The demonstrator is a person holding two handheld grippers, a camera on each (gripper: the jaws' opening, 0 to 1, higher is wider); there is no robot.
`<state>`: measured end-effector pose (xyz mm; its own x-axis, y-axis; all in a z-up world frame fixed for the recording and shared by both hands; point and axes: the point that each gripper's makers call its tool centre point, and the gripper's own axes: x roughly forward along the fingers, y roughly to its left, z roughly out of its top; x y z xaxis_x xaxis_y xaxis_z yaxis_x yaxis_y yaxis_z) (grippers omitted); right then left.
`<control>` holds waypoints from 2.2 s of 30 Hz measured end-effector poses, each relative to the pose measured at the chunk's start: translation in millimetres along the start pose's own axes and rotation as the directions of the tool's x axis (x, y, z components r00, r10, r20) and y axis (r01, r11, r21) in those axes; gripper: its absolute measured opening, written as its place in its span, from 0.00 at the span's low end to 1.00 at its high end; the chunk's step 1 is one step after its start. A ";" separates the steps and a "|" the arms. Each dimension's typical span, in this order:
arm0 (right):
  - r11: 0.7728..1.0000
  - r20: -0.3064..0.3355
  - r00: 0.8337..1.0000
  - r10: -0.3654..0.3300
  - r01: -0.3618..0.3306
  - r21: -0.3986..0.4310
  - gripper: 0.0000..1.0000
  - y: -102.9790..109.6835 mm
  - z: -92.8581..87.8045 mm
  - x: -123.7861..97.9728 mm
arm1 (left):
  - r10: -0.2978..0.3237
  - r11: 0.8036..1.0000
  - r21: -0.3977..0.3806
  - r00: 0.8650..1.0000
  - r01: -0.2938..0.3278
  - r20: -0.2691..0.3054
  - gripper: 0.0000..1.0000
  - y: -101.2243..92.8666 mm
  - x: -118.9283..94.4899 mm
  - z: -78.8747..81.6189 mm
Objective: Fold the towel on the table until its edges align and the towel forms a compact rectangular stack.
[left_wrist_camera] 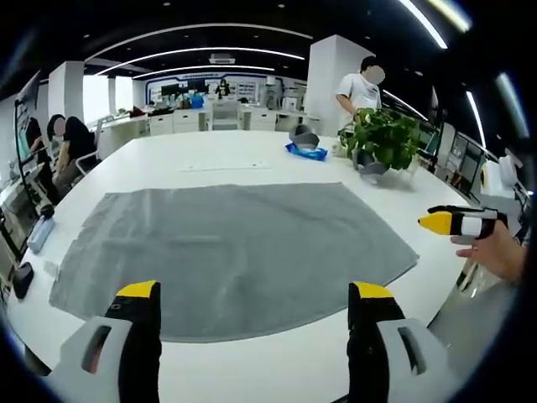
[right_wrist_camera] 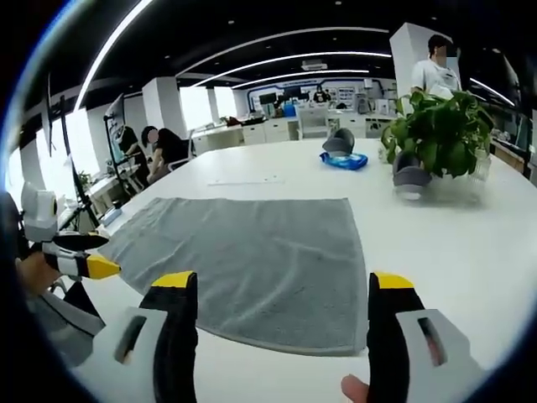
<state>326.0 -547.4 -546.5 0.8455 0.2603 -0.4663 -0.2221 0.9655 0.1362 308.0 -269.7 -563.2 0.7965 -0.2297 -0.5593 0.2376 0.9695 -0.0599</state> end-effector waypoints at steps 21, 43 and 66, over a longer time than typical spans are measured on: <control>0.992 -0.105 0.988 -0.110 0.117 0.054 0.54 -29.3 -22.0 -4.7 | -0.038 0.999 -0.008 0.999 0.038 0.020 0.84 -7.0 -2.3 5.8; 0.920 -0.390 0.902 -0.187 0.300 0.252 0.27 -81.7 -97.9 16.7 | -0.259 0.966 0.043 0.963 0.256 0.074 0.43 -55.4 10.1 57.0; 0.940 -0.436 0.857 -0.276 0.336 0.065 0.05 -88.8 -108.0 18.6 | -0.384 0.902 0.245 0.920 0.356 0.080 0.41 -119.9 89.4 146.9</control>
<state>309.0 -627.0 -661.6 0.5741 -0.0383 -0.8179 0.1063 0.9939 0.0281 432.4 -419.1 -484.6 0.6857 -0.5906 -0.4255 0.6338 0.7719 -0.0501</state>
